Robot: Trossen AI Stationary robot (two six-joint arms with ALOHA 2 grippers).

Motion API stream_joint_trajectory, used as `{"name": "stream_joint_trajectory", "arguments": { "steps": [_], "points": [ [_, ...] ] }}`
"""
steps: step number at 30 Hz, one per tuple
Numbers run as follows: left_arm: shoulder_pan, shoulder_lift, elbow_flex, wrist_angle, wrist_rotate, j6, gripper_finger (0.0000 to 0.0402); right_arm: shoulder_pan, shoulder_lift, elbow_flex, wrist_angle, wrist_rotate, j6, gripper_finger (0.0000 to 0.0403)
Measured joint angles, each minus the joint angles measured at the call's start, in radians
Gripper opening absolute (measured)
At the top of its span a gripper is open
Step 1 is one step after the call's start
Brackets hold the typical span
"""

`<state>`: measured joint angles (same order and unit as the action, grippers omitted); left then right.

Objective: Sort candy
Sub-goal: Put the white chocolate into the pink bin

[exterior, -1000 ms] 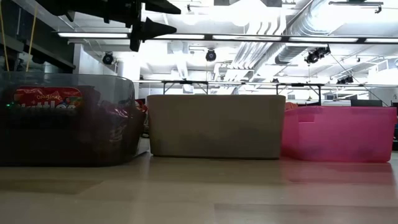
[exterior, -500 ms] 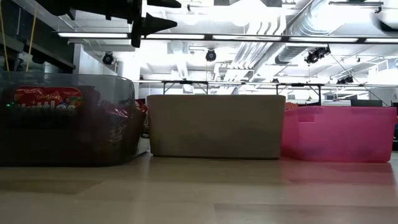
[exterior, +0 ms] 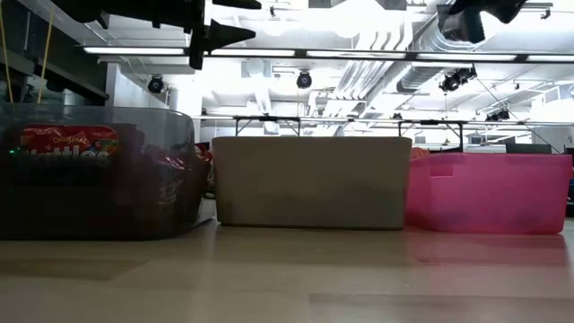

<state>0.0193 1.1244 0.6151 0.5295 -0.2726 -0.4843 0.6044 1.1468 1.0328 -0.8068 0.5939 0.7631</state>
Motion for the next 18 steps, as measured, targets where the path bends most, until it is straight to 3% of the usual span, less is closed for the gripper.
{"name": "stream_joint_trajectory", "arguments": {
  "steps": [5,8,14,18],
  "points": [
    [0.000,0.000,0.000,0.000,0.024,-0.021,0.0204,-0.021,-0.075,-0.002,-0.130,0.027,-0.004,0.0000],
    [0.000,0.000,0.000,0.000,0.031,-0.027,0.0204,-0.045,-0.103,-0.071,-0.092,0.020,-0.002,0.0000],
    [0.000,0.000,0.000,0.000,0.031,-0.089,0.0204,-0.101,-0.179,-0.391,0.356,-0.121,0.006,0.0000],
    [0.000,0.000,0.000,0.000,0.031,-0.089,0.0204,-0.121,-0.230,-0.516,0.628,-0.165,0.022,0.0000]
  ]
}}
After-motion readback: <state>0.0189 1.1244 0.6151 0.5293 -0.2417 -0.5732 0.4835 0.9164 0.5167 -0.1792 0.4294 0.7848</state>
